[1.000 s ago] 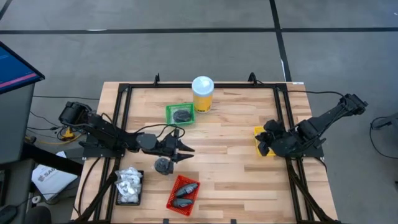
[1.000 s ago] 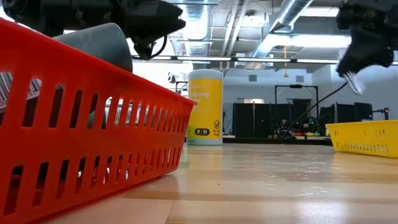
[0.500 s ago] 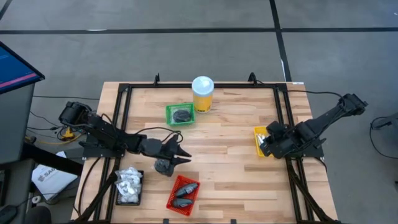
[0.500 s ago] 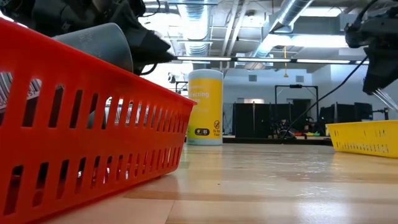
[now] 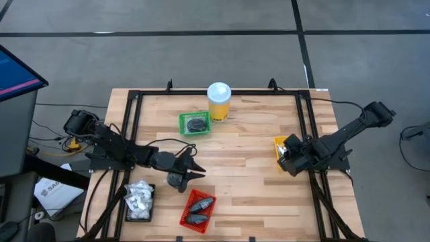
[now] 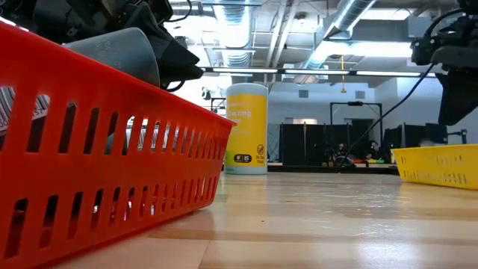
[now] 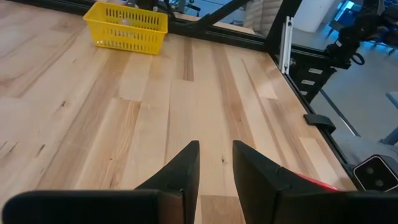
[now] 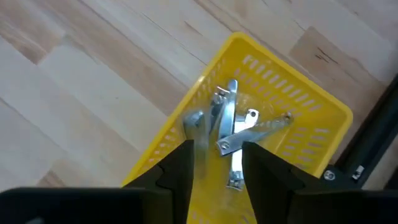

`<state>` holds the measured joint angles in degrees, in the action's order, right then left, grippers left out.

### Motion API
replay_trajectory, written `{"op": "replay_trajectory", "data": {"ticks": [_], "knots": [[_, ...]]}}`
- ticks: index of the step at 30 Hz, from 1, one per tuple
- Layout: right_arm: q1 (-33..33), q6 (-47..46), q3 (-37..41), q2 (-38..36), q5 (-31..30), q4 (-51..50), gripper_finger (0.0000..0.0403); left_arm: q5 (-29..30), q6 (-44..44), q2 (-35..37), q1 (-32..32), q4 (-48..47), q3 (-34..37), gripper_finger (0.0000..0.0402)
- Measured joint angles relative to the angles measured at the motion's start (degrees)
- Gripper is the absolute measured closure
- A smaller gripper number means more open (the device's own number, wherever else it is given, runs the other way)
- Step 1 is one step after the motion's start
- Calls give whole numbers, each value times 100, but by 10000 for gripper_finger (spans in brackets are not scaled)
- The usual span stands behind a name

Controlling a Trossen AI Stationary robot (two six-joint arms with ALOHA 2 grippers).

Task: Pick & Place Travel size toiletries
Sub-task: Put the black hairbrush into the green bin

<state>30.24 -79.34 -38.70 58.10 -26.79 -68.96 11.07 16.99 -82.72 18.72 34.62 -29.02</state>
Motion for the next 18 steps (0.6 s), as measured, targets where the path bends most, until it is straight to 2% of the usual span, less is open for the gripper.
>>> {"op": "replay_trajectory", "data": {"ticks": [6,14,18], "knots": [[0,21,-2,201,0,-114,268,-19,1,122,23,-552,-2,315],[98,23,-2,173,9,-108,268,-31,202,941,127,-2002,-3,315],[96,30,-2,184,-1,-41,271,-28,493,1284,122,-3021,-9,315]]}}
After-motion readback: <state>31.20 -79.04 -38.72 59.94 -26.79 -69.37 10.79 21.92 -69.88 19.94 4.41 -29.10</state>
